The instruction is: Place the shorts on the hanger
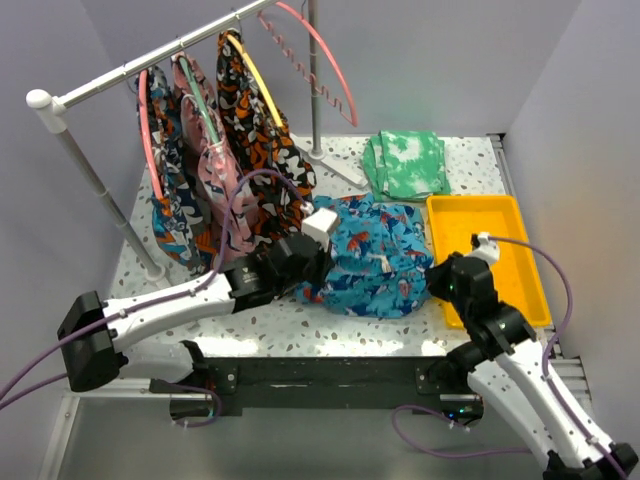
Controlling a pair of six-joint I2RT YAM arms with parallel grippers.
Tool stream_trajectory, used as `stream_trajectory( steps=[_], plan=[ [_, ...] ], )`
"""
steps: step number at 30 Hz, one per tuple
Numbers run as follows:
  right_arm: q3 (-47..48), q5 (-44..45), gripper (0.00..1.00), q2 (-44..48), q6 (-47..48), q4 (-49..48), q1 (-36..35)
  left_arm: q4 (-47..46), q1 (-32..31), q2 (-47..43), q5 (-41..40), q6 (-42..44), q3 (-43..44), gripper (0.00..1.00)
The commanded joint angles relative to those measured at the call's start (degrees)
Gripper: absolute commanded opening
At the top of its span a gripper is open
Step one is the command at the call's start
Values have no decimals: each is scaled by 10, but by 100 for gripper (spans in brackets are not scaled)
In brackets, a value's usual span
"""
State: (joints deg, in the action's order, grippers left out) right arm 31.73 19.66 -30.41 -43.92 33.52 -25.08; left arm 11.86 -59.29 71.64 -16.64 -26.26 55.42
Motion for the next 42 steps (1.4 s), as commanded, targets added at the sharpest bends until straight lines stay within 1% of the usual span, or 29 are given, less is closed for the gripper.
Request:
stream_trajectory(
  steps=[1, 3, 4, 5, 7, 9, 10, 11, 13, 14, 15, 16, 17, 18, 19, 20, 21, 22, 23, 24, 25, 27, 28, 31, 32, 35, 41, 42],
  plan=[
    [-51, -47, 11, 89, -89, 19, 1, -45, -15, -19, -3, -74, -77, 0],
    [-52, -53, 20, 98, -93, 48, 1, -47, -17, -26, -8, -98, -115, 1],
    [-48, -62, 23, 101, -91, 54, 1, -47, -20, -30, -12, -104, -132, 4],
    [-32, -63, 33, 100, -86, 65, 1, -49, -23, -33, -12, -113, -140, 10],
    [-10, -70, 41, 98, -75, 76, 1, -54, -30, -40, -11, -118, -158, 21],
    [23, -68, 54, 91, -56, 81, 1, -55, -31, -40, -6, -117, -162, 37],
    [33, -68, 60, 88, -45, 76, 1, -53, -33, -41, -4, -116, -164, 39],
    [53, -66, 70, 69, -28, 62, 2, -49, -32, -41, -2, -115, -164, 41],
    [76, -74, 74, 30, -2, 35, 1, -49, -33, -44, -1, -114, -167, 45],
    [99, -77, 75, 6, 17, 9, 1, -56, -33, -46, 2, -114, -168, 46],
    [110, -89, 75, -55, 23, -10, 1, -61, -33, -46, 9, -112, -172, 47],
    [125, -96, 76, -86, 29, -20, 1, -67, -33, -48, 24, -110, -177, 47],
    [171, -102, 75, -116, 44, -19, 1, -69, -33, -49, 28, -110, -181, 47],
    [196, -121, 75, -174, 54, -21, 1, -71, -34, -50, 32, -107, -183, 46],
    [217, -132, 72, -194, 73, -29, 0, -70, -35, -53, 35, -106, -186, 46],
    [248, -140, 71, -214, 102, -61, 1, -65, -36, -54, 34, -100, -186, 46],
    [297, -135, 70, -261, 148, -119, 1, -44, -36, -53, 23, -97, -180, 45],
    [322, -122, 70, -299, 162, -128, 1, -40, -36, -55, 17, -95, -177, 45],
    [383, -111, 71, -326, 190, -130, 1, -38, -36, -57, 16, -92, -177, 45],
    [416, -103, 71, -350, 208, -130, 1, -39, -36, -60, 18, -91, -181, 45],
    [478, -106, 71, -398, 224, -136, 1, -40, -36, -65, 21, -91, -183, 45],
    [526, -121, 71, -439, 258, -154, 2, -44, -36, -69, 24, -91, -188, 45],
    [576, -161, 71, -479, 272, -164, 2, -41, -36, -72, 28, -91, -187, 45],
    [670, -195, 70, -532, 325, -170, 3, -39, -36, -79, 28, -89, -185, 45],
    [688, -197, 72, -563, 344, -174, 2, -39, -36, -79, 28, -88, -184, 45],
    [751, -255, 72, -615, 371, -192, 2, -46, -36, -84, 35, -82, -180, 45],
    [856, -308, 70, -692, 362, -209, 1, -33, -36, -77, 40, -70, -162, 45],
    [873, -320, 70, -725, 361, -205, 1, -35, -36, -77, 40, -69, -161, 45]
  ],
)
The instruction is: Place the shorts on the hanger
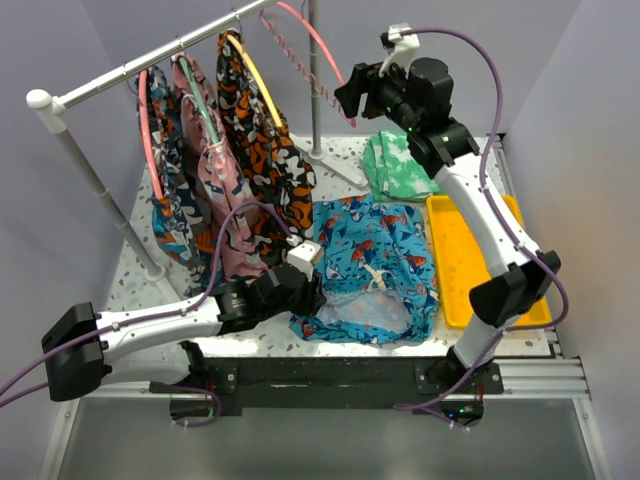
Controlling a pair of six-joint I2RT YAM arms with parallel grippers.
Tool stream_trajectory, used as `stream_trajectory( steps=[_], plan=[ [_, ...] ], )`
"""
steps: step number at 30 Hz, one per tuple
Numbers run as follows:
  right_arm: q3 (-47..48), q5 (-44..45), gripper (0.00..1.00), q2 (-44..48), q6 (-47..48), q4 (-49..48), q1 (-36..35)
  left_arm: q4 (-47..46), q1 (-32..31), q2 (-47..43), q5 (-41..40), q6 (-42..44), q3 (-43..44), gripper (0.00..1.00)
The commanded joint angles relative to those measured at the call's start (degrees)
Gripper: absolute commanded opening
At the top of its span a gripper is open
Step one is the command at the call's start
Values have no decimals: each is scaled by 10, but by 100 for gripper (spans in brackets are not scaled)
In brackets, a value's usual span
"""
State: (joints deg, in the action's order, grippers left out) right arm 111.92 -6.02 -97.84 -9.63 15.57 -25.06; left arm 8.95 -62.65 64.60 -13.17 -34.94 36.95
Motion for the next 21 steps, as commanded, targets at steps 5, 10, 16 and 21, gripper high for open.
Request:
stream_trajectory(
  steps=[5, 10, 16, 21],
  plan=[
    [191, -75, 56, -145, 20, 8, 0, -3, -2, -16, 3, 24, 19, 45],
    [204, -55, 49, -166, 32, 6, -10, -10, -2, -18, 9, 23, 12, 45],
    [200, -28, 43, -155, 48, 9, -21, -9, -2, -24, 10, 29, 19, 46],
    [233, -29, 26, -170, 56, 37, -24, -10, -2, -25, 12, 29, 20, 46]
  ],
)
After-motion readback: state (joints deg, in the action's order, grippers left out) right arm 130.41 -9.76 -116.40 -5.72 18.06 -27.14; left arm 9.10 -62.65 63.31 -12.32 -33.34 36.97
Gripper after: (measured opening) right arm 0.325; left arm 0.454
